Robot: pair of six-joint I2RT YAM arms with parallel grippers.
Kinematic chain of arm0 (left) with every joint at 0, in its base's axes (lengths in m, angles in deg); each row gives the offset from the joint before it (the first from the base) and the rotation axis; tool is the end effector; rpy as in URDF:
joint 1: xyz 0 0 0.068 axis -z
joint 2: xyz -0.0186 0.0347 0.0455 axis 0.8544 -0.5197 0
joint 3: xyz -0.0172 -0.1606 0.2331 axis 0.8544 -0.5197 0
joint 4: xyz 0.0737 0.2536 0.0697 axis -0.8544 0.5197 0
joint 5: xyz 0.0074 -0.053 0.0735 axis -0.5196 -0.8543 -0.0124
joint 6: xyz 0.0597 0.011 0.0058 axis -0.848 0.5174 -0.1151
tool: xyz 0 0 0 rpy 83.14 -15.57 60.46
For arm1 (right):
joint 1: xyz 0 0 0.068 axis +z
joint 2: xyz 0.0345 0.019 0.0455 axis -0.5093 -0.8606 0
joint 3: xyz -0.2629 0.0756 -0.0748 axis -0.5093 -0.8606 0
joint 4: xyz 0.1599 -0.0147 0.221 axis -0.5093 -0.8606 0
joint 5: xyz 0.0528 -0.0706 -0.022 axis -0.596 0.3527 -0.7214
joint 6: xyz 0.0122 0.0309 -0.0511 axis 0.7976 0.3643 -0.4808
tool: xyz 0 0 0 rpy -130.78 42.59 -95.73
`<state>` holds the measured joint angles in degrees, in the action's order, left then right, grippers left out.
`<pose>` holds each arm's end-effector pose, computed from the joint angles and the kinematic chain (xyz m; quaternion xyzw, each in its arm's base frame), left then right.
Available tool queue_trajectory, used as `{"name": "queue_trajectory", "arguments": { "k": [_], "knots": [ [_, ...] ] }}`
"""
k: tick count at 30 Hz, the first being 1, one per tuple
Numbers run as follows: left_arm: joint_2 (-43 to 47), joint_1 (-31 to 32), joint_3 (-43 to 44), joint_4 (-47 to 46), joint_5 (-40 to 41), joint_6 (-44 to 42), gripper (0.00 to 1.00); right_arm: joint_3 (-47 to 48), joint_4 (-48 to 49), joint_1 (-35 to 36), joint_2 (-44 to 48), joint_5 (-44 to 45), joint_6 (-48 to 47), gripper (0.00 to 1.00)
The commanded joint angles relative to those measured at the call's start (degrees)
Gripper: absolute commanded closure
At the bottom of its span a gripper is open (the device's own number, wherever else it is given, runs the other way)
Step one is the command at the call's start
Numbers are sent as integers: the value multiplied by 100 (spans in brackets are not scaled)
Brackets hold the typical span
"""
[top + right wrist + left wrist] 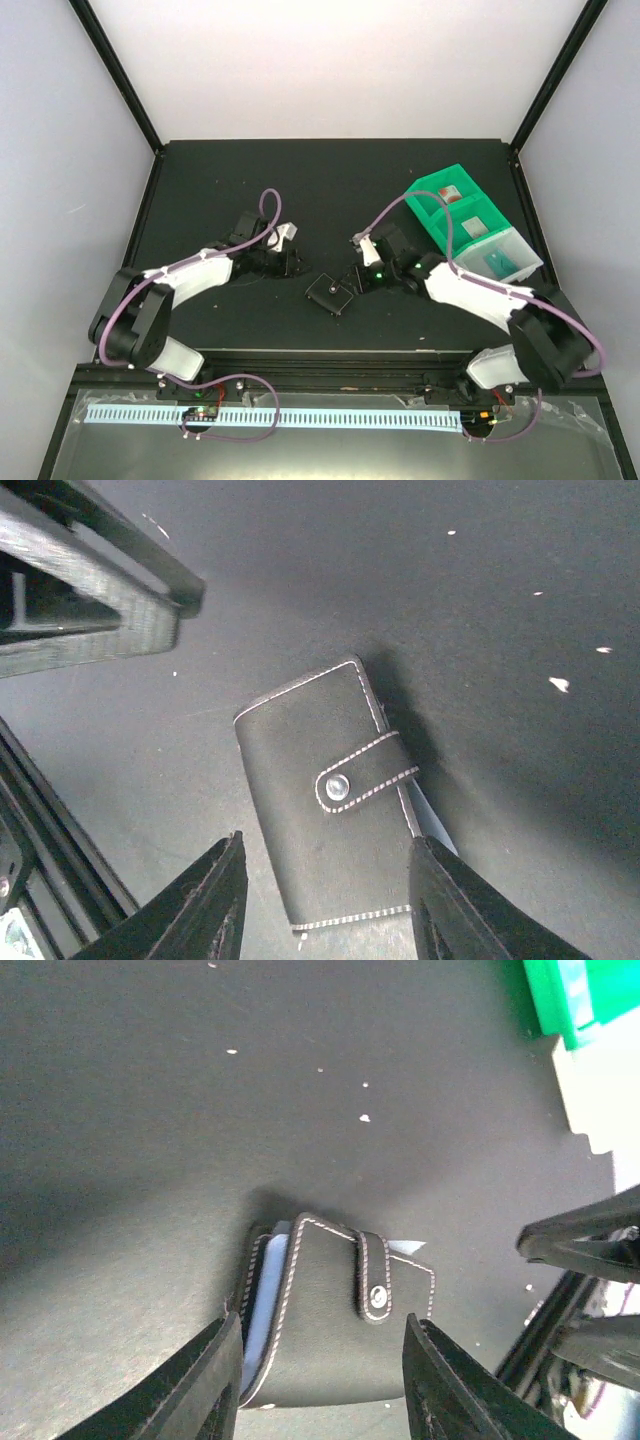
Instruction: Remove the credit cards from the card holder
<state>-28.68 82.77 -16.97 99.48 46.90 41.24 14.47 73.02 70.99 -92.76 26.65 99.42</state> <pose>0.2594 -0.1454 0.1645 0.0783 0.9060 -0.3932 0.1358 0.2038 0.1932 0.1960 -0.1794 0.9079 0.3193 0.2038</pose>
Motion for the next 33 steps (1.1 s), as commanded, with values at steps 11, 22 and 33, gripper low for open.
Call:
{"name": "queue_trajectory", "arguments": {
  "k": [11,22,33],
  "knots": [
    [1164,2,-1471,-834,732,827,54,446,498,154,-1751,-10,-482,57],
    [1646,4,-2081,-1246,335,995,55,-764,1080,779,-1223,-114,296,63],
    [1625,9,-2614,-2201,-263,1511,56,222,-779,1200,-333,1144,370,59]
  ]
}}
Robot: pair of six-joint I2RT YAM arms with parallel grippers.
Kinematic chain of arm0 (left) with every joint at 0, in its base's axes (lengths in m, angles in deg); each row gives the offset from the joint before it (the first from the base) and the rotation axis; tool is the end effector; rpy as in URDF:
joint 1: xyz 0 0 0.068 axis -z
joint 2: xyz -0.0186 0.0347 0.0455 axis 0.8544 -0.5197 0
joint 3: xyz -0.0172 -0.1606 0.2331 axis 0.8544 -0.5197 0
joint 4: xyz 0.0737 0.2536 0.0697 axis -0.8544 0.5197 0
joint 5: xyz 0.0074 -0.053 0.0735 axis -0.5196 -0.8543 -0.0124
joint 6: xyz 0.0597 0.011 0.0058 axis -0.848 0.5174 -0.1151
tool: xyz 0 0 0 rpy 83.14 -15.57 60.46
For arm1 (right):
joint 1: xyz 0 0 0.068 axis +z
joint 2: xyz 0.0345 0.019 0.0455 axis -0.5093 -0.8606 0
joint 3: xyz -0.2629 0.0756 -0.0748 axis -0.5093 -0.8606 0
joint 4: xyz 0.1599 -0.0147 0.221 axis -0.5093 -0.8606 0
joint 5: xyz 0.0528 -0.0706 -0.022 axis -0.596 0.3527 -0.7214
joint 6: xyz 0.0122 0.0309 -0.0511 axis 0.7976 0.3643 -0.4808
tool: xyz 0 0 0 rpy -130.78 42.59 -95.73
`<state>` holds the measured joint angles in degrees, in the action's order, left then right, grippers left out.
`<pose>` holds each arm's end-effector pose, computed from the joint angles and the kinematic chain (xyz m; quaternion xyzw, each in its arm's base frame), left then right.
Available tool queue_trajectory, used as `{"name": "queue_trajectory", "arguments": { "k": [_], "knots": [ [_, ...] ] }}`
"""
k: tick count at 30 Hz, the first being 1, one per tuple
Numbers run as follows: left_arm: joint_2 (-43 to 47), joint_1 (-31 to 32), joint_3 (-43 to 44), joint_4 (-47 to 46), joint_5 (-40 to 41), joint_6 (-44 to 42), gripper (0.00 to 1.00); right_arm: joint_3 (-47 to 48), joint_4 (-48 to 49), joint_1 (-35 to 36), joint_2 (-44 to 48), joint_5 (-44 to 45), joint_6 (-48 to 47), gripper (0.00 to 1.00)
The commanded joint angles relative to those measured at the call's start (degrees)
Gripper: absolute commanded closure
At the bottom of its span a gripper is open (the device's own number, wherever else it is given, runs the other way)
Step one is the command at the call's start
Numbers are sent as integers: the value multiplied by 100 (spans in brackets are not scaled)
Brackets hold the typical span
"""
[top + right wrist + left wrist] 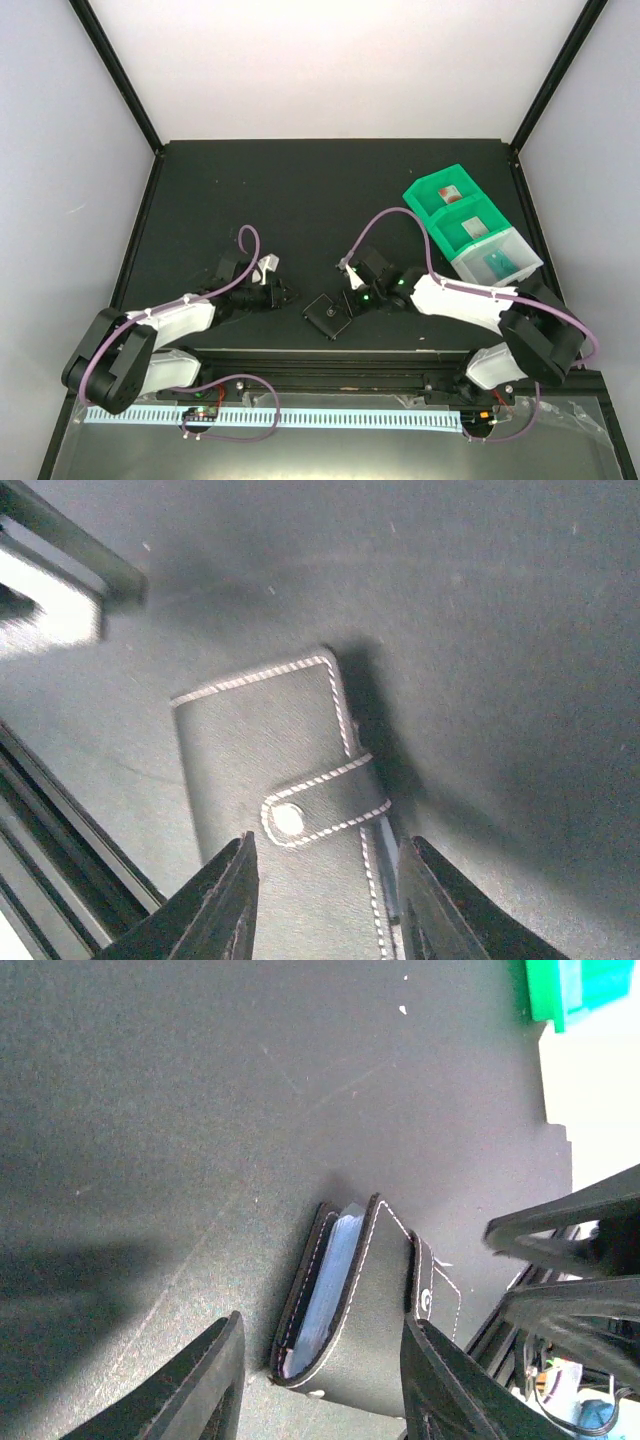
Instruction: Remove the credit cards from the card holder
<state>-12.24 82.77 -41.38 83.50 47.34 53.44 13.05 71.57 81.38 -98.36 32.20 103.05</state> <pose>0.1812 -0.1102 0.1280 0.0034 0.8904 -0.4289 0.1526 0.1687 0.2238 0.1600 -0.2135 0.9296 0.2664 0.1387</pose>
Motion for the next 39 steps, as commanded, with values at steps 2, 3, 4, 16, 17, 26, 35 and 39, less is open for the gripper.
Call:
{"name": "queue_trajectory", "arguments": {
  "k": [2,3,4,16,17,26,35,39],
  "knots": [
    [-17,17,-296,-728,-329,414,56,385,-542,283,297,599,-165,59],
    [-36,18,-353,-787,-357,467,56,397,-509,354,285,614,-243,59],
    [-51,18,-386,-836,-385,509,56,440,-519,419,245,649,-299,59],
    [-82,23,-724,-1270,-605,873,58,1074,-679,1058,-949,1369,-372,62],
    [-60,26,-741,-1248,-598,860,58,1052,-672,1077,-1028,1482,-367,62],
    [31,27,-835,-1216,-575,857,58,954,-730,1219,-1522,2394,-268,67],
    [45,48,-792,-1231,-590,941,57,872,-684,1373,-1398,2748,-150,96],
    [42,92,-780,-1239,-572,1004,57,870,-624,1385,-1246,2709,-107,99]
  ]
}}
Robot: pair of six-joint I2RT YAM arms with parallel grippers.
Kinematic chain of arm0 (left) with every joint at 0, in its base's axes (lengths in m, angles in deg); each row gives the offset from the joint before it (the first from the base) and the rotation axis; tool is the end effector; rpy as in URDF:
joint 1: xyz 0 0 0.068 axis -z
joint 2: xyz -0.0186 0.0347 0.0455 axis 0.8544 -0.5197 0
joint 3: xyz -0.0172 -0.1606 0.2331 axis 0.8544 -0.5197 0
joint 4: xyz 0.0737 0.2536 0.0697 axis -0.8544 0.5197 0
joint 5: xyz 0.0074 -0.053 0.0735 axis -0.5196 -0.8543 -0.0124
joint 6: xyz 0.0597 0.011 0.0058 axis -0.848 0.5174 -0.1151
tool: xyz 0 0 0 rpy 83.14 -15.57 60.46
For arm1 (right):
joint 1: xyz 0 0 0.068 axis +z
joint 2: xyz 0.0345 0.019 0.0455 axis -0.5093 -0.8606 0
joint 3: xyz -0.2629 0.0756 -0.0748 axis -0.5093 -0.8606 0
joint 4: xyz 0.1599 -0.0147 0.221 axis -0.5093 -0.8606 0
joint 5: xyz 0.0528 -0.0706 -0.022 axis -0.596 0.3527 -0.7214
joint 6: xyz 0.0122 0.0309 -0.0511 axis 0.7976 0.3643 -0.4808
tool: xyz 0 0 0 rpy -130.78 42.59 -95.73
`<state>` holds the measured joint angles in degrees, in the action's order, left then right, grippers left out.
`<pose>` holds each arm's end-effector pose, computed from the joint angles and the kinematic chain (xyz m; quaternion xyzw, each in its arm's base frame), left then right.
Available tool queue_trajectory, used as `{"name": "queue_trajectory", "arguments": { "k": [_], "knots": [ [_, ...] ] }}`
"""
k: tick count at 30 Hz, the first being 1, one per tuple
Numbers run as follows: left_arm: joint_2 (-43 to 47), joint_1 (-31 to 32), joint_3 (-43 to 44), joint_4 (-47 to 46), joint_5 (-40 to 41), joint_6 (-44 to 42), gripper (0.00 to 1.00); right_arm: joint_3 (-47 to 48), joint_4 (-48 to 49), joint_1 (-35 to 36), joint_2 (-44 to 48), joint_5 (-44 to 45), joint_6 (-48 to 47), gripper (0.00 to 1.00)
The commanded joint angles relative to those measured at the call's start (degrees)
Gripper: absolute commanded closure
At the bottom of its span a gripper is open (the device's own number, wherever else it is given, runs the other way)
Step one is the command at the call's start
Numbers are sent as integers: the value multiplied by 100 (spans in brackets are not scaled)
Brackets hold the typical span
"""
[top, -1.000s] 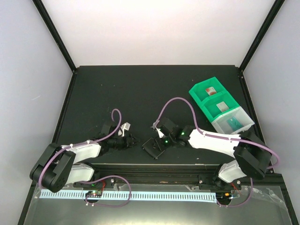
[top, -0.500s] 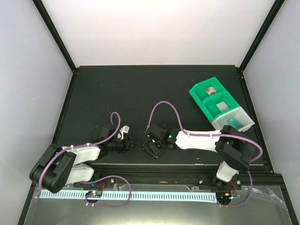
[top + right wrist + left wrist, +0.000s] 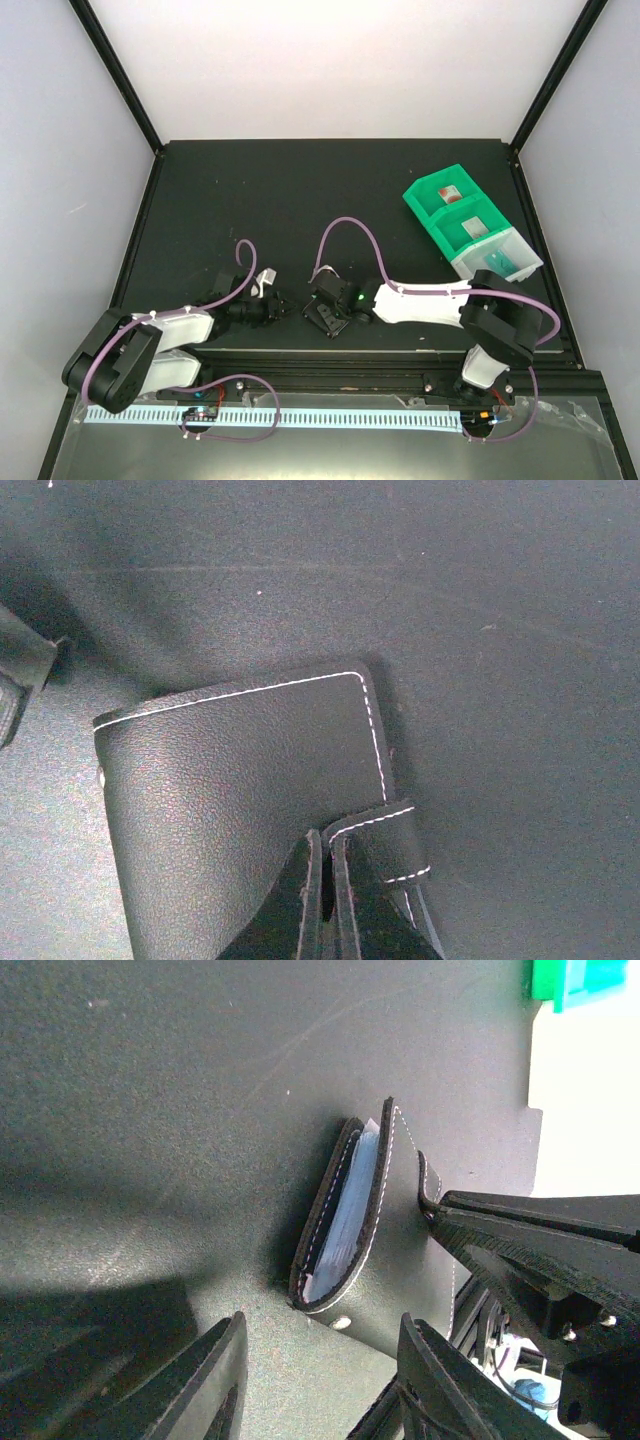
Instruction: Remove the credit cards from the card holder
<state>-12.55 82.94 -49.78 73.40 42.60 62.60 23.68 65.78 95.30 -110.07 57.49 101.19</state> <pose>0.1564 -0.1029 0.1026 -0.0450 0.8751 -0.4711 0.1013 0.1456 0.2868 0.1500 -0.2919 0.9257 0.0902 0.2231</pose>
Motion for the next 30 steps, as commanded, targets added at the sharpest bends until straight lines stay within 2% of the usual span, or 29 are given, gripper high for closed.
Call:
{"name": "queue_trajectory", "arguments": {
  "k": [1,10,16,21,23,26,30],
  "knots": [
    [76,84,64,-229,-100,105,58,-206,-23,-1,-20,174,88,99],
    [153,273,33,-271,69,223,59,-312,304,-9,547,-193,320,99],
    [-188,372,-54,-902,68,387,57,-535,803,-11,786,-640,596,99],
    [-641,468,31,-964,221,332,57,-751,1270,-9,890,-956,832,99],
    [-837,504,100,-856,319,241,60,-821,1366,-13,944,-973,904,99],
    [-1158,522,166,-872,371,174,71,-949,1529,-24,1069,-935,961,99],
    [-1533,553,229,-1003,388,158,81,-1056,1585,-46,1234,-855,954,99]
  ]
}}
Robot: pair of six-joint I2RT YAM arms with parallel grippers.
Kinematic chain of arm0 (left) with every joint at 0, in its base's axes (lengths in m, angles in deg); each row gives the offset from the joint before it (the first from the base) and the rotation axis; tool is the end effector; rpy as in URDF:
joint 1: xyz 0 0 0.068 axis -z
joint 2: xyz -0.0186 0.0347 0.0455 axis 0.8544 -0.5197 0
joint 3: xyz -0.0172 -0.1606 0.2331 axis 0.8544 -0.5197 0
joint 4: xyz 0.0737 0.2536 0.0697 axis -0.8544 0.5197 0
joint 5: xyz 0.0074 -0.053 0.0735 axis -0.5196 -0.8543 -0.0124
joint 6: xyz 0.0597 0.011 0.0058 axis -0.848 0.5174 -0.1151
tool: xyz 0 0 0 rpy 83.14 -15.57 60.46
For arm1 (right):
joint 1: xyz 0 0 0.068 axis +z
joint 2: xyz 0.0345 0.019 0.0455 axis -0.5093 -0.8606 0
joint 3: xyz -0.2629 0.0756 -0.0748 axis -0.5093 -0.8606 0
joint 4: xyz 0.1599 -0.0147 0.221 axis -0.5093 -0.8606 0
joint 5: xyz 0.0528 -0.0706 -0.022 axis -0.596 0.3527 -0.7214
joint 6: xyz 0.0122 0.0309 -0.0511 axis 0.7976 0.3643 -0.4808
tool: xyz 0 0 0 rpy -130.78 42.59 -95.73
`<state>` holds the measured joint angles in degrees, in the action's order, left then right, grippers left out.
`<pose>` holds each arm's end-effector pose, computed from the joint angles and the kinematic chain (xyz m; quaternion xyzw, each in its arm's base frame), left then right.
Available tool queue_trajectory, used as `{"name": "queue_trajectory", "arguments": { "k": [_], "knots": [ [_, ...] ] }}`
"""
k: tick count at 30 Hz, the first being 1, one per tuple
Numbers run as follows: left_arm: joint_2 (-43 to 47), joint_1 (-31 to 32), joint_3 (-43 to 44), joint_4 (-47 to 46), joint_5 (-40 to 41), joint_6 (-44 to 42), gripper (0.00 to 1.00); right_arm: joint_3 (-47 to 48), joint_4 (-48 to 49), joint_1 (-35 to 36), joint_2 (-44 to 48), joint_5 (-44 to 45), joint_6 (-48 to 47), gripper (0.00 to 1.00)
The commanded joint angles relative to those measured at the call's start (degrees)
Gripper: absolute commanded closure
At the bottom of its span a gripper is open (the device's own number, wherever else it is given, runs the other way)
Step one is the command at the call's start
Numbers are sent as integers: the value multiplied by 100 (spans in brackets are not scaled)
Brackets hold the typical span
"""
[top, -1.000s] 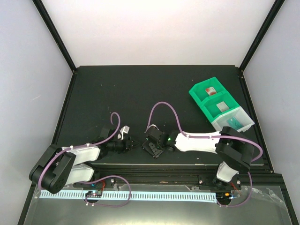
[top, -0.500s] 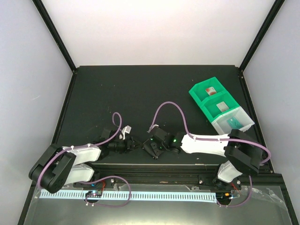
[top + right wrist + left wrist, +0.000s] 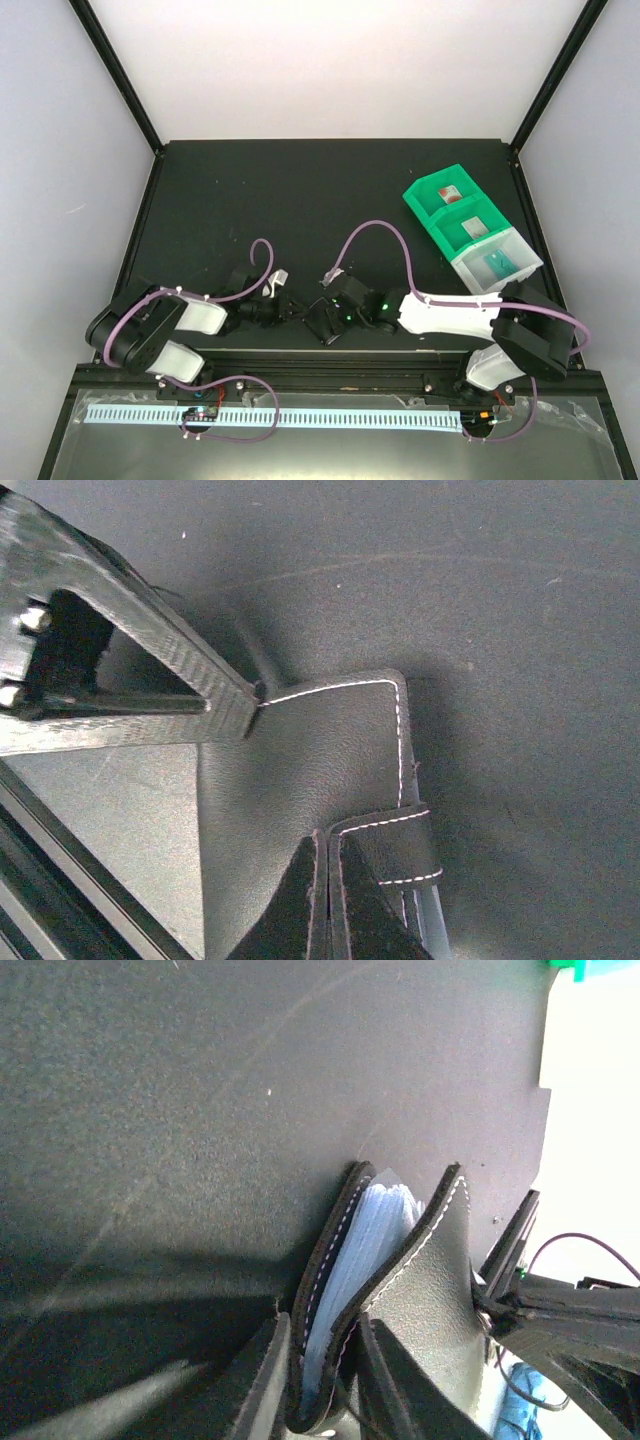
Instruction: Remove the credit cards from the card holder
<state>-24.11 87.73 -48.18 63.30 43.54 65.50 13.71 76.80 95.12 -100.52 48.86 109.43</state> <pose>0.1634 -0.1240 0.0874 -0.0335 0.8774 -0.4727 0.0757 0.1286 0.2644 0.1584 -0.2321 0.9216 0.2222 0.2177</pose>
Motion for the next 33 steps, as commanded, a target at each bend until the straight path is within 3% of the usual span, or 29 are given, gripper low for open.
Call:
{"name": "queue_trajectory", "arguments": {
  "k": [1,7,17,21,24,30,33],
  "knots": [
    [-437,76,79,-10,300,-135,84,-79,491,-36,329,32,124,99],
    [-555,85,146,81,378,-260,98,-416,640,-92,855,196,274,99],
    [-479,83,664,753,539,-570,97,-451,198,-211,1168,602,230,99],
    [-349,84,1375,1506,762,-817,87,-336,112,-261,1235,798,294,99],
    [-77,73,1638,2016,1066,-964,72,-254,34,-264,1339,930,377,99],
    [803,63,1758,2972,1704,-1203,45,-198,280,-307,1581,770,610,99],
    [1459,66,1591,3228,1888,-1147,38,-36,448,-308,1527,474,724,99]
  ]
}}
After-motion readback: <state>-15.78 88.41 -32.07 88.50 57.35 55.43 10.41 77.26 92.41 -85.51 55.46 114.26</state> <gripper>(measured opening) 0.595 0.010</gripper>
